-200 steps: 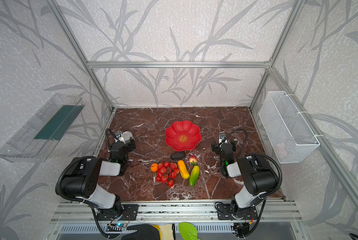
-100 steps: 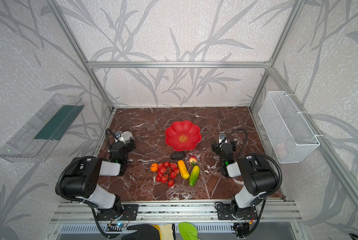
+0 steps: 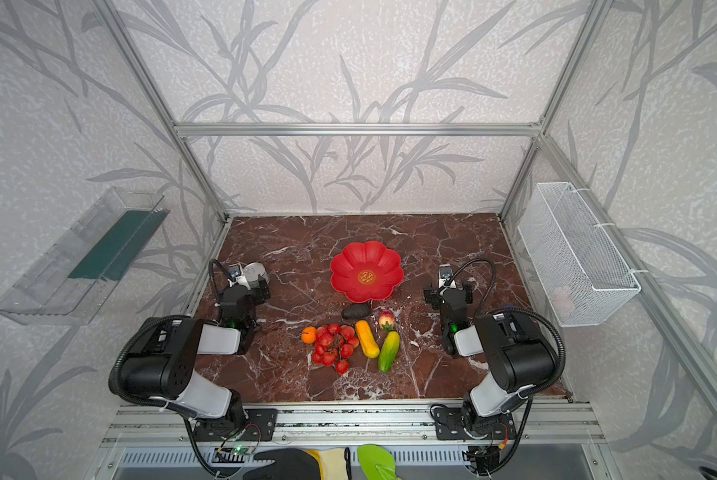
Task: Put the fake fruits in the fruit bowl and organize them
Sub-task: 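Move the right gripper toward the green-yellow cucumber near the fruit pile, then grasp the green-yellow cucumber with the right gripper and lift it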
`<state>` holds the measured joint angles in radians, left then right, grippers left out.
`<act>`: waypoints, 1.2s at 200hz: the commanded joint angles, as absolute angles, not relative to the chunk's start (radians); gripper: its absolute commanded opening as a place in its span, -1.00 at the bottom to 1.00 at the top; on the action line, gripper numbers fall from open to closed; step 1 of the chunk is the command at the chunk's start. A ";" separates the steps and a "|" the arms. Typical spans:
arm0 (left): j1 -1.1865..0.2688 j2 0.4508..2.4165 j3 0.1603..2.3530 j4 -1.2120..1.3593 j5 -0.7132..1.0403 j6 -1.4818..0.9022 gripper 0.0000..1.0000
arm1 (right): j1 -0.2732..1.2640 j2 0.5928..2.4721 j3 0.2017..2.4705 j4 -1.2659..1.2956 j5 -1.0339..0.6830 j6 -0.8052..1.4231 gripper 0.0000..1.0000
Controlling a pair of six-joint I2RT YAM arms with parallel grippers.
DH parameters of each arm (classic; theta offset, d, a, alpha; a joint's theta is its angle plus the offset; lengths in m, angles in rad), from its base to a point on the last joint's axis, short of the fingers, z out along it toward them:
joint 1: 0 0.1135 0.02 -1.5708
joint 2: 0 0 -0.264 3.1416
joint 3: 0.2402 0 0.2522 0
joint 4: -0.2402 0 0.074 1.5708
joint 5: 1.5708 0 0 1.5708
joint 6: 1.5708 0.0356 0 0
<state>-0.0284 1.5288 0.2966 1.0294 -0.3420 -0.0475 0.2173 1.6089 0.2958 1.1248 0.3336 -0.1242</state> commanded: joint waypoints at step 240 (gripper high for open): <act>-0.072 1.094 0.477 0.365 -0.058 -0.522 0.83 | 0.782 1.118 0.623 -0.445 -0.010 0.710 0.70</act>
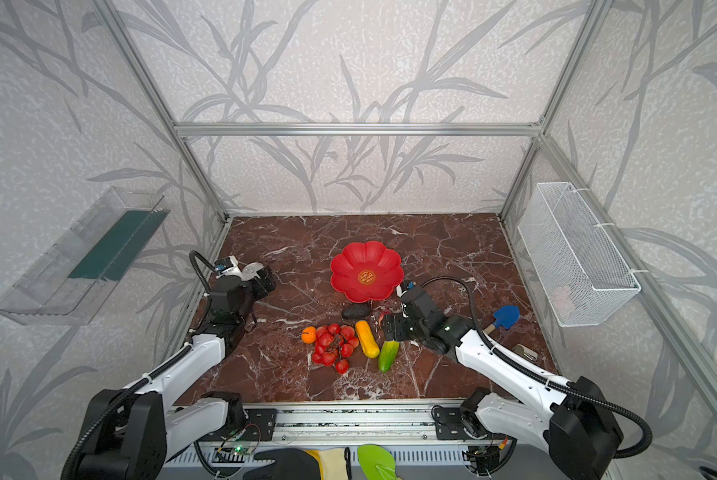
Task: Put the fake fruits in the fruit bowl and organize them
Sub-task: 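Grasp the green-yellow cucumber with the right gripper and lift it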
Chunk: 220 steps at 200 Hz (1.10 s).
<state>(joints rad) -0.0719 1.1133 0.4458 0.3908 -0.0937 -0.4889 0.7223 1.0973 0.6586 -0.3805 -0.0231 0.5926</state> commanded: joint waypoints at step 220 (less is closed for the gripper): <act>-0.071 0.836 0.311 0.266 -0.130 -0.594 0.85 | 0.799 1.112 0.801 -0.353 0.325 0.466 -0.14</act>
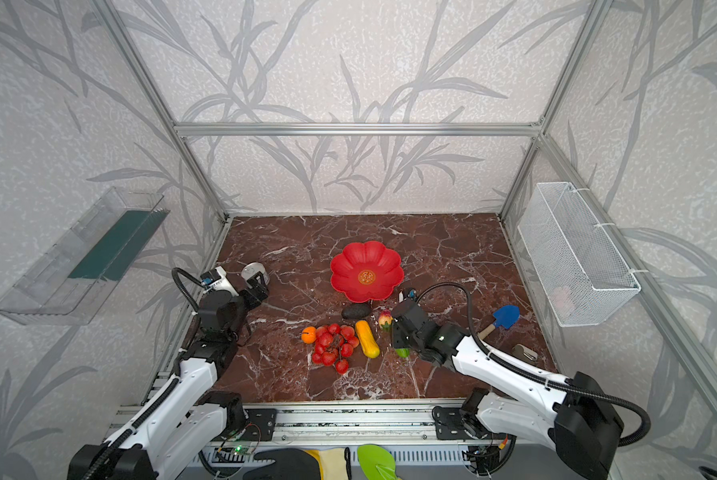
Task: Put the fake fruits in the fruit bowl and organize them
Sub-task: 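Grasp the green-yellow cucumber with the right gripper and lift it, then place the cucumber in the red bowl and open the right gripper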
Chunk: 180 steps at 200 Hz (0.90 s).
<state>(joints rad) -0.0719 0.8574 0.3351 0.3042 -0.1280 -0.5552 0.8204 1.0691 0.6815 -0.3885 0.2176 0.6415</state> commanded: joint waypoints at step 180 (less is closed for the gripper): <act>-0.071 0.640 0.399 -0.121 -0.042 -0.535 0.80 | 0.593 2.083 1.436 -0.098 0.078 0.275 0.17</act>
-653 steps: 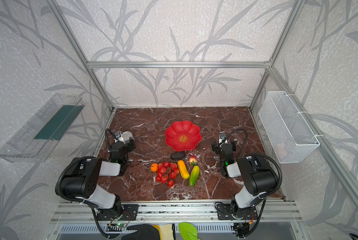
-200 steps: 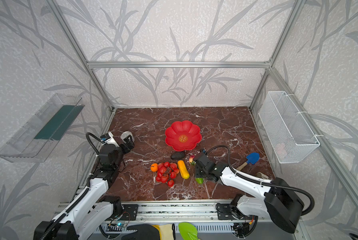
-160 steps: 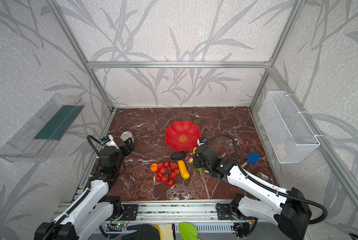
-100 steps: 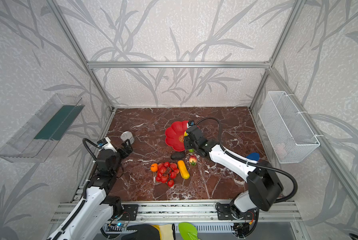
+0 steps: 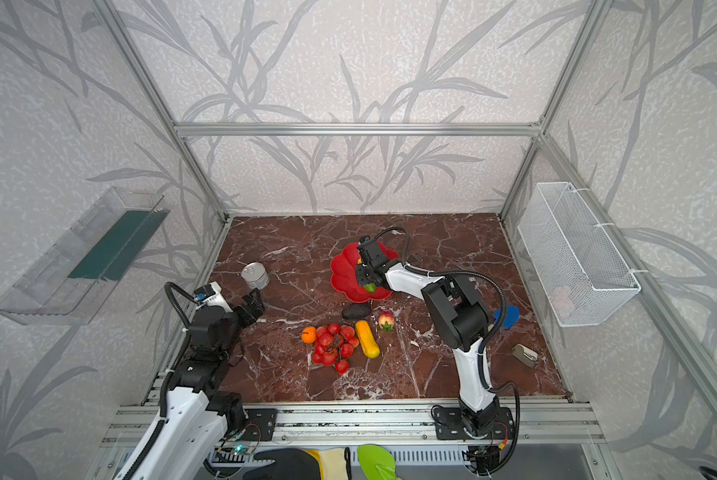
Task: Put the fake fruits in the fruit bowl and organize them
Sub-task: 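Place the cucumber in the red bowl and open the right gripper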
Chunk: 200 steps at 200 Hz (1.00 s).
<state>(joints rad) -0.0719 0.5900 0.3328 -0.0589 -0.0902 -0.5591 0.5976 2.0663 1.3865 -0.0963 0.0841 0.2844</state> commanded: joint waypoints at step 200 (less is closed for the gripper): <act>-0.435 1.092 0.478 -0.176 0.143 -0.709 0.65 | 0.541 1.388 0.887 0.061 0.113 0.324 0.98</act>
<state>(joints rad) -0.4053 1.0683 0.4740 -0.1562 0.1337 -0.6476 0.5541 1.4193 0.8936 0.0757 0.1036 0.3141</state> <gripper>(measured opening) 0.836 0.991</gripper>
